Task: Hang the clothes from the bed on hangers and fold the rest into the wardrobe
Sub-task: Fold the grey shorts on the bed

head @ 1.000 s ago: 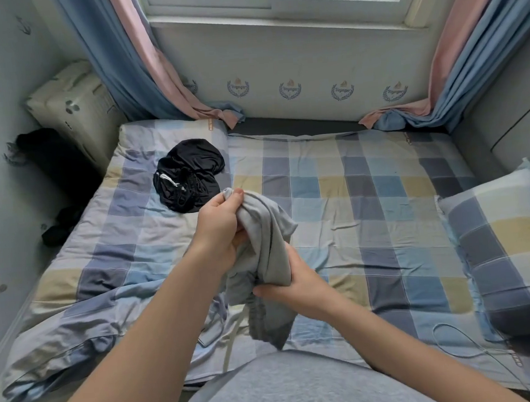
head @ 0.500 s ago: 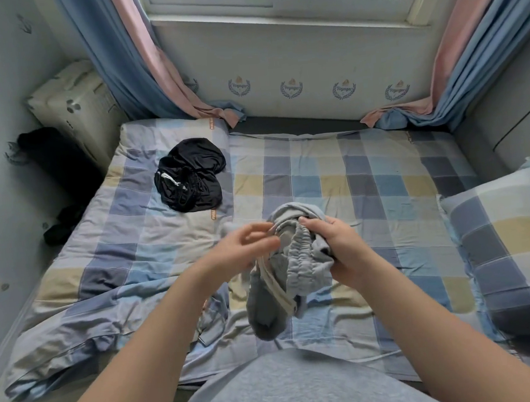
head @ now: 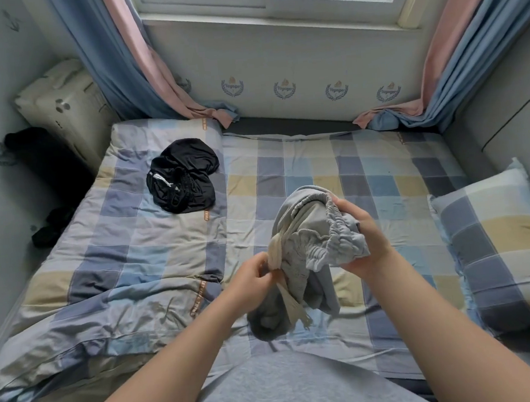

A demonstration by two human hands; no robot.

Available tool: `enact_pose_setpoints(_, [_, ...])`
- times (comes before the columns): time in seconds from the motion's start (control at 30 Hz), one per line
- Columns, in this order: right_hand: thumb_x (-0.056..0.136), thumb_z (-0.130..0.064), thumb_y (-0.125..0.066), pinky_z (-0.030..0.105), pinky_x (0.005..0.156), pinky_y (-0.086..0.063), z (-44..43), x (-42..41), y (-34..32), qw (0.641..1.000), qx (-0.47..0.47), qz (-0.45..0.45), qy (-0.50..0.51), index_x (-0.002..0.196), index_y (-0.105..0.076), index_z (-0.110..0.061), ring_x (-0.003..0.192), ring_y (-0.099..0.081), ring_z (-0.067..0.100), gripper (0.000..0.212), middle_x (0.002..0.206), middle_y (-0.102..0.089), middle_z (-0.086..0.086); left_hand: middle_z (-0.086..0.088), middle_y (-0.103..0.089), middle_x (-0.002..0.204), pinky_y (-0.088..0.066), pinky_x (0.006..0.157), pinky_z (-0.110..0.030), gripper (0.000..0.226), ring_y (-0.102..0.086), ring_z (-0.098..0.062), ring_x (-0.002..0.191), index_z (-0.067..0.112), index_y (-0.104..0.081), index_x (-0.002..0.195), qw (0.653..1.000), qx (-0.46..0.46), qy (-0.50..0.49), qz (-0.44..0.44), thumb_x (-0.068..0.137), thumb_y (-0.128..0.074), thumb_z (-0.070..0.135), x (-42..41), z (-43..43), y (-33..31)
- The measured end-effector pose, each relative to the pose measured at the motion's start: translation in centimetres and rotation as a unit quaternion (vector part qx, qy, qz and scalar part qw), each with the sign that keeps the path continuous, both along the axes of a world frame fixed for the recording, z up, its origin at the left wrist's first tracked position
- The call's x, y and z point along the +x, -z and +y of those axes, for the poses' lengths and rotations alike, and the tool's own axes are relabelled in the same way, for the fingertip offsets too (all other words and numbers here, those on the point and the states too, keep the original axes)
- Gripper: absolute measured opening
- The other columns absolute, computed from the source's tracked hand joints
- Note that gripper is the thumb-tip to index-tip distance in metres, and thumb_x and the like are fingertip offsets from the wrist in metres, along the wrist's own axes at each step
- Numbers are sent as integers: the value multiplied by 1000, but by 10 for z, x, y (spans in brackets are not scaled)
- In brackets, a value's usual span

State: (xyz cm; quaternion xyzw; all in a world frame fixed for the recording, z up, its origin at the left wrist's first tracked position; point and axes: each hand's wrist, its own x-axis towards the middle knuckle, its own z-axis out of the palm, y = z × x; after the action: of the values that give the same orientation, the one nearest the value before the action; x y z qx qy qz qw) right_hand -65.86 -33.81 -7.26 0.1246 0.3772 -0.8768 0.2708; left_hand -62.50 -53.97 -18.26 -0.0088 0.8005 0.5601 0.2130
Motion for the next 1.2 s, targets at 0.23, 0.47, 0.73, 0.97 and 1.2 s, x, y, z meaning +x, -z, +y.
enact_pose_setpoints(0.23, [96, -38, -55, 46, 96, -52, 24, -5, 28, 991, 7, -56, 122, 132, -61, -10, 105, -66, 30, 46, 115, -69, 12, 2, -43, 64, -33, 51, -18, 25, -41, -5, 55, 15, -53, 73, 981, 45, -189, -2, 98, -51, 12, -14, -17, -20])
enact_pose_setpoints(0.47, [95, -44, -59, 57, 105, -45, 4, 13, 50, 958, 278, -56, -41, 131, -51, -27, 128, -49, 31, 40, 139, -50, 6, -11, -69, 70, -57, 57, -27, 27, -67, -18, 60, 2, -64, 89, 898, 307, -288, -132, 101, -40, 6, -19, -7, -43])
enact_pose_setpoints(0.73, [93, -33, -68, 34, 77, -44, -24, 27, 58, 876, 444, 107, -157, 106, -71, -19, 92, -59, 20, 19, 103, -70, 11, -12, -73, 81, -55, 65, -27, 37, -69, -20, 74, 2, -67, 88, 865, 392, -271, -158, 96, -31, 3, -6, -7, -45])
enact_pose_setpoints(0.97, [88, -33, -75, 31, 88, -52, -30, 28, 62, 881, 412, 139, -186, 110, -70, -14, 94, -69, 15, 29, 103, -75, 2, -22, -69, 101, -54, 78, -34, 38, -66, -28, 90, -4, -63, 106, 881, 384, -230, -153, 89, -29, 0, -1, -10, -36])
enact_pose_setpoints(1.2, [91, 1, -66, 25, 73, -52, -17, 18, 54, 903, 405, 129, -59, 90, -74, -17, 80, -63, 18, 19, 82, -72, 0, -9, -59, 78, -51, 71, -32, 11, -63, -19, 68, 7, -55, 94, 944, 174, -160, -232, 95, -44, 6, 12, -8, -28])
